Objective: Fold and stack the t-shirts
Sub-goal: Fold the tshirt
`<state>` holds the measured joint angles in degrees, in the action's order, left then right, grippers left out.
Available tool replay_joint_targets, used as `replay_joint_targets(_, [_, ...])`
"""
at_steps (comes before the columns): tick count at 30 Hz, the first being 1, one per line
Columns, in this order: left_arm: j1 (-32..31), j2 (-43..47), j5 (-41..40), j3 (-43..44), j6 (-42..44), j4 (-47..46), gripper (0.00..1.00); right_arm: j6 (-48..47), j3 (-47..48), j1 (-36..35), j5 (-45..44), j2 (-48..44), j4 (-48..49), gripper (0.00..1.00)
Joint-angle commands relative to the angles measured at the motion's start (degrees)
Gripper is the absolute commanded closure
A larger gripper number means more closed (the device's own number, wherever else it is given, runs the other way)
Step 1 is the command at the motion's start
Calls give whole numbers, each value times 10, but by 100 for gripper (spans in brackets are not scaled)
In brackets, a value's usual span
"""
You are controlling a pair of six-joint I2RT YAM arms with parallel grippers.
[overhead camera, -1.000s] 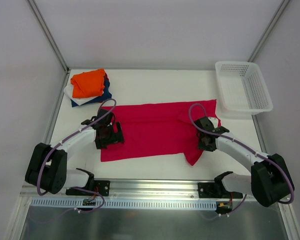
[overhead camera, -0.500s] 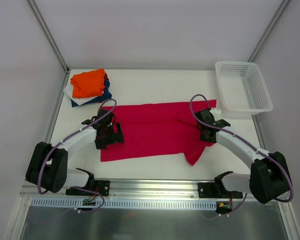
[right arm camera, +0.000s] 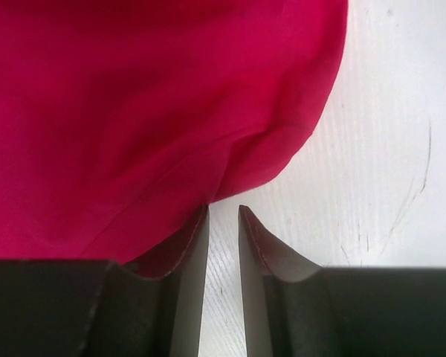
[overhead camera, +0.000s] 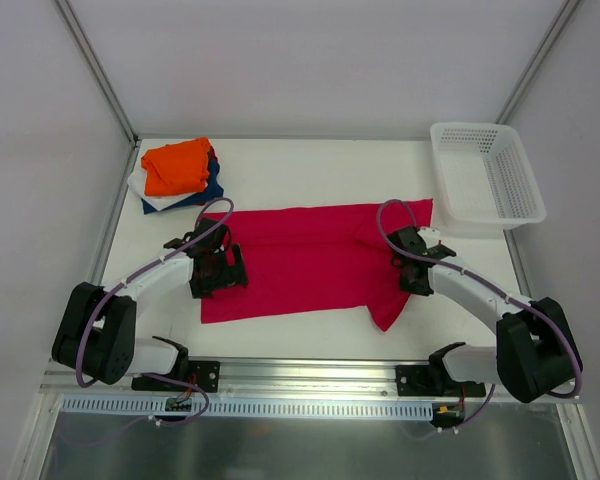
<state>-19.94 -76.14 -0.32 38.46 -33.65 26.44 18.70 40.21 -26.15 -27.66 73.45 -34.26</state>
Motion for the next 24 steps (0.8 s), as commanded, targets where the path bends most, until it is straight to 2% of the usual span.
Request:
replay_joint_targets(1, [-6,-9,-14,7,7,8,4,24,-14,-13,14,-17,0,75])
replay_joint_targets(9, [-7,-7,-11,7,6,7,4,33,-30,-27,23,-16,11,77])
replay_joint_targets(24, [-6,-6,-10,11,9,8,4,27,2,-39,38,35,35,70])
